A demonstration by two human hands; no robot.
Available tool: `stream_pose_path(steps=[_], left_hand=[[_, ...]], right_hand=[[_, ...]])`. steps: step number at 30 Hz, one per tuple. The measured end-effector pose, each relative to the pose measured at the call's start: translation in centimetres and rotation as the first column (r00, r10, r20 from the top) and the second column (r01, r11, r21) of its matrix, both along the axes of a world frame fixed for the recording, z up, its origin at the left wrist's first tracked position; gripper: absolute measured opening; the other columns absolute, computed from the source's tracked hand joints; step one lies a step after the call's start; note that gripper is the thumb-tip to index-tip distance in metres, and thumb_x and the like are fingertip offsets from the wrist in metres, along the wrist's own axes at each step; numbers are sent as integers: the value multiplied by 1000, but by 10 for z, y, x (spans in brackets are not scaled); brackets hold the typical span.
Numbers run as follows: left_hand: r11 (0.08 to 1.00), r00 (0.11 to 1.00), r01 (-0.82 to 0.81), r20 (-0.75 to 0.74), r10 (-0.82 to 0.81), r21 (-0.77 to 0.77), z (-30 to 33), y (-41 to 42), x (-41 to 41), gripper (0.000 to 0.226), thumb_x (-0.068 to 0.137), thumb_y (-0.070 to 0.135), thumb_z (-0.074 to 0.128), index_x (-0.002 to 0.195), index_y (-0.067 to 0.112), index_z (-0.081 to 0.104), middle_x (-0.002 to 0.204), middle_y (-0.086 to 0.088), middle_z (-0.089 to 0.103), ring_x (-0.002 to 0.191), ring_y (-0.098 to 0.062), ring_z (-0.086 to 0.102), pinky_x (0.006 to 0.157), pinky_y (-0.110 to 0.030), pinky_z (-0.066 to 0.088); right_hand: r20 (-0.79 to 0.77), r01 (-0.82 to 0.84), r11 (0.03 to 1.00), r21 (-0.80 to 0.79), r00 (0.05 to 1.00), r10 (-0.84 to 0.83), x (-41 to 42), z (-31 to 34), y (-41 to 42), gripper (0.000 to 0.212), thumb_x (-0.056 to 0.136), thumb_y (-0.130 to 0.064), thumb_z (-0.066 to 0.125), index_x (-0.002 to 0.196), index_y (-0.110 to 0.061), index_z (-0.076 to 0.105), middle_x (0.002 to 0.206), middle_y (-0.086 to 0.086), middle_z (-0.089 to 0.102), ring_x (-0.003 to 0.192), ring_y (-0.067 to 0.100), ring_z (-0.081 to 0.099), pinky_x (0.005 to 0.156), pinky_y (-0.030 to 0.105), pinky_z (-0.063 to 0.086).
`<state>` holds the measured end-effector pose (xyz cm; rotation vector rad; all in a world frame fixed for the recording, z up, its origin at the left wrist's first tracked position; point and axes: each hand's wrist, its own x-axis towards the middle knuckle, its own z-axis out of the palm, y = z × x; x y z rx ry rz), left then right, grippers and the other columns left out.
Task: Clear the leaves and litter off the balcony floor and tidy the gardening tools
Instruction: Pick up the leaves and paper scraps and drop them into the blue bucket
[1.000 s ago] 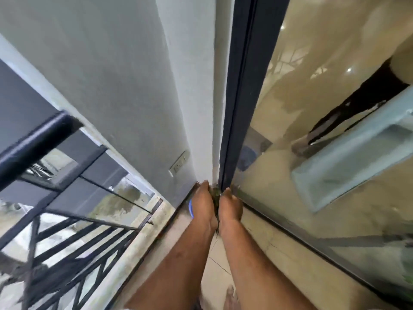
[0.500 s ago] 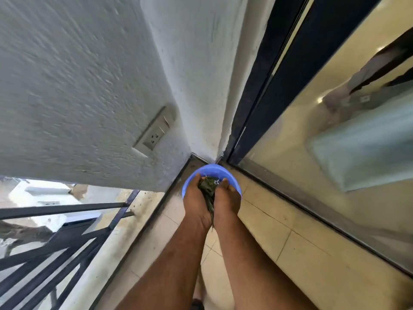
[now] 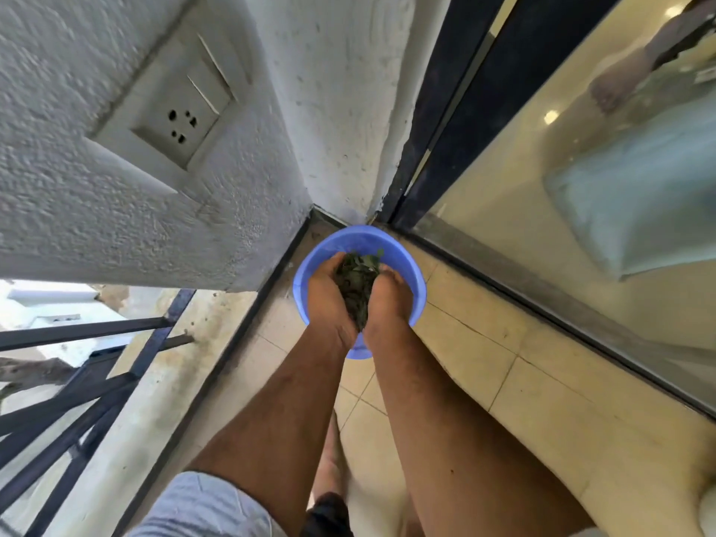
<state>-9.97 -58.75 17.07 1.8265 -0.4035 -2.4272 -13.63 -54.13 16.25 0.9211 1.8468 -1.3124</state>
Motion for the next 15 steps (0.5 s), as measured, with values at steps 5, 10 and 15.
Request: stream_pose_path(steps=[5,10,15], left_hand=[[999,999,-2,32,4,-53,19,-7,-5,40,103,38,62,117,5,78,112,-18,79,102,-34,76,86,-41,60],[999,999,26,36,-25,-39,65,-4,2,41,101,38,63,116,3,78,120,-23,76,91,-34,75,79,-38,61],[982,984,173,42,-170,-76,159,7,15,45,100,40,62,124,4,74,110,-18,79,80,-30,76,61,-33,62]], right_hand=[[2,61,997,-55,998,-61,-1,-25,3,45,90,-52,51,110,-22,77,108,6,77,98,30,72,92,51,59],[44,135,987,-87,990,-131,-6,93,8,22,104,-33,58,93,-17,69,100,9,73,98,31,70,97,46,57],[57,58,987,-149,997,-50,-4,184,20,26,106,-36,56,87,-20,65,94,6,70,87,24,68,93,40,55]])
